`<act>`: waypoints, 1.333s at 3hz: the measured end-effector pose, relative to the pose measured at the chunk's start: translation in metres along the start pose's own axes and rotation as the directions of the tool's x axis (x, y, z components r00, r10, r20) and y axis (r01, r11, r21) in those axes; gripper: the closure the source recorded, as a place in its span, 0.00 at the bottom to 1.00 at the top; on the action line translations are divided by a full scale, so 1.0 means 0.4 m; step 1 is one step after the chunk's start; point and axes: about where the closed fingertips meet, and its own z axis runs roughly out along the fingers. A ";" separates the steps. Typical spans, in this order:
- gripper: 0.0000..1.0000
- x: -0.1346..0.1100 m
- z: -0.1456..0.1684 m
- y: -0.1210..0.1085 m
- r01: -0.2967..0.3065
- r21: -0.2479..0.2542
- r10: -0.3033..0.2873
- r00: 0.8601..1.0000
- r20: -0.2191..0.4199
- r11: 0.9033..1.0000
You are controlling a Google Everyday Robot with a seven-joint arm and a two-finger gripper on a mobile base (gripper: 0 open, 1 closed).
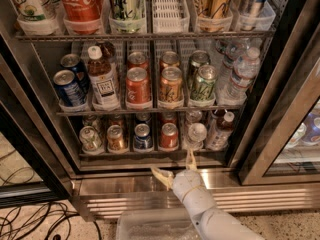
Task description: Pick coke can from bottom shelf of fridge
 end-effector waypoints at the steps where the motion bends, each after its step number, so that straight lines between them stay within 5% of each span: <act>1: 0.38 -0.016 0.023 -0.011 0.009 0.047 -0.013 0.997 0.075 0.999; 4: 0.35 -0.036 0.058 -0.038 0.038 0.166 -0.067 0.983 0.172 0.985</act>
Offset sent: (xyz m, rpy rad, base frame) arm 0.0212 -0.0019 0.0149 0.0254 -0.2258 -0.0975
